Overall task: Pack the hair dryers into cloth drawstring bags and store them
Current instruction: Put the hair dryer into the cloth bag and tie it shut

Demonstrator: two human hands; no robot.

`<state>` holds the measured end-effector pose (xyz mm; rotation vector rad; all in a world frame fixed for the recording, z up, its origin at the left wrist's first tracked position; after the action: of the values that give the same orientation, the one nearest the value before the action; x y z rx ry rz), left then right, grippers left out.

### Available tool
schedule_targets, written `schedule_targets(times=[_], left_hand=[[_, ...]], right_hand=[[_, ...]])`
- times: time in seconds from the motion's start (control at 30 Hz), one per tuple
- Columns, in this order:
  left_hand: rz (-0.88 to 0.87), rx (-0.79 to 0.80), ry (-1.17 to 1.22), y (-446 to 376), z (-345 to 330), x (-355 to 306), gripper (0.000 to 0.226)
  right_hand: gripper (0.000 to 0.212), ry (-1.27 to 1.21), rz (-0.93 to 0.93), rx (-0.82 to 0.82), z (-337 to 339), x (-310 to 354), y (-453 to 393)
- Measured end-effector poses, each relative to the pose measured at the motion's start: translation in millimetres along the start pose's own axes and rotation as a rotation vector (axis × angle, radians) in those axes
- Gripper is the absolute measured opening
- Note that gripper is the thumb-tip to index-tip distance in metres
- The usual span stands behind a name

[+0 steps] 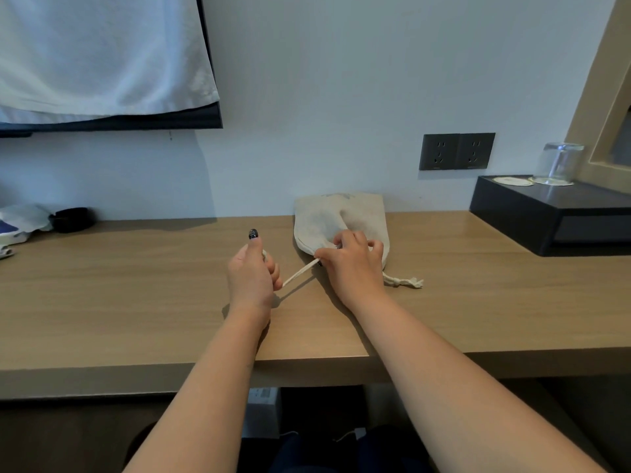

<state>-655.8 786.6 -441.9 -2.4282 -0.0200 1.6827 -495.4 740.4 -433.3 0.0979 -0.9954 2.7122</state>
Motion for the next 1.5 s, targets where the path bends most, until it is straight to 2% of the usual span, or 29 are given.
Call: schedule_targets(times=[0.13, 0.2, 0.3, 0.37, 0.4, 0.47, 0.53, 0.6, 0.67, 0.83, 1.07, 1.33, 1.5], left_hand=[[-0.069, -0.021, -0.18, -1, 6, 1, 0.04], [-0.07, -0.028, -0.266, -1, 9, 3, 0.032], [-0.046, -0.09, -0.374, -3, 16, 6, 0.02], [-0.043, -0.158, -0.51, -4, 22, 5, 0.011], [-0.04, -0.19, -0.565, -3, 23, 4, 0.013], [-0.066, -0.212, -0.694, 2, 19, 2, 0.032], [-0.28, -0.149, -0.946, 8, 1, -5, 0.056], [-0.608, 0.046, -1.153, 21, -33, -5, 0.062], [-0.809, 0.237, -1.272, 34, -63, 6, 0.064], [-0.785, 0.386, -1.322, 40, -111, 32, 0.063], [-0.937, 0.673, -1.223, 46, -160, 48, 0.047], [-0.868, 0.596, -1.224, 36, -159, 48, 0.025], [-0.842, 0.561, -1.286, 35, -157, 48, 0.023]], right_hand=[[0.023, -0.124, 0.083, 0.091, -2, 1, 3], [0.034, -0.194, 0.111, 0.084, 7, -3, 9], [0.052, -0.185, -0.018, 0.069, 27, -32, 21], [0.057, -0.141, -0.149, 0.17, 31, -60, 31], [0.055, -0.118, -0.207, 0.232, 31, -73, 36], [0.041, -0.077, -0.279, 0.319, 31, -92, 45], [0.032, -0.047, -0.274, 0.328, 33, -100, 49], [0.029, -0.037, -0.233, 0.297, 37, -96, 49], [0.027, -0.033, -0.215, 0.245, 41, -90, 49], [0.024, -0.242, -0.292, 0.094, 57, -87, 53], [0.033, -0.434, -0.36, 0.01, 69, -91, 56], [0.051, -0.631, -0.429, 0.013, 78, -91, 63], [0.045, -0.837, -0.581, 0.09, 77, -101, 78]])
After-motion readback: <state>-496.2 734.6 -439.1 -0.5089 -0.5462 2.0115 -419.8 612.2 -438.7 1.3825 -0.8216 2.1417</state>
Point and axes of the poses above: each hand's wrist, its own y-axis away from the middle knuckle, its own z-axis out of the back of the hand, x = y × z, the point moved 7 cm from there along -y, towards the middle knuckle, and after that the axes turned 2 degrees about y, right-handed, at the moved point
